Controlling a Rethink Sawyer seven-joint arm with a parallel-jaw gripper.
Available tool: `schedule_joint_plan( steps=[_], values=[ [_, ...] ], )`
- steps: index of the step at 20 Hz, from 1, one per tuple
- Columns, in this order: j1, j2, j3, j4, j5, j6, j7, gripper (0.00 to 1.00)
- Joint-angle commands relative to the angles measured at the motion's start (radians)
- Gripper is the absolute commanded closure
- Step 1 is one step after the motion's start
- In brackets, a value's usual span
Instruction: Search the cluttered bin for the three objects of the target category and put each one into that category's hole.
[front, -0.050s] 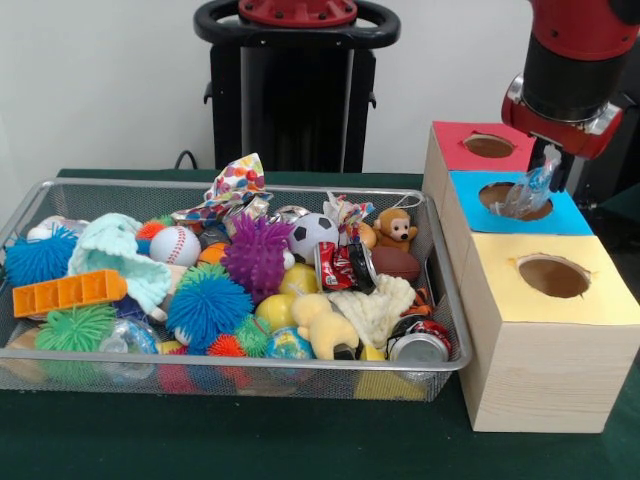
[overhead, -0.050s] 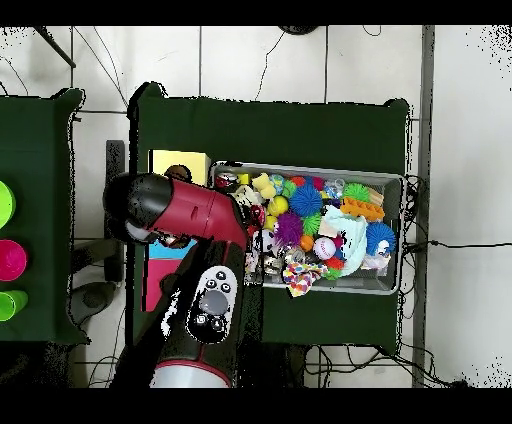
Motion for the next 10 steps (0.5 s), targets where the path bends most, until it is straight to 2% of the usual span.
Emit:
schedule_joint_plan(
  steps=[1, 10],
  values=[
    [-0.051, 0.046, 0.090, 0.082, 0.035, -0.078, 0.158, 1.00],
    [-0.047, 0.027, 0.091, 0.074, 0.032, -0.058, 0.158, 1.00]
  ],
)
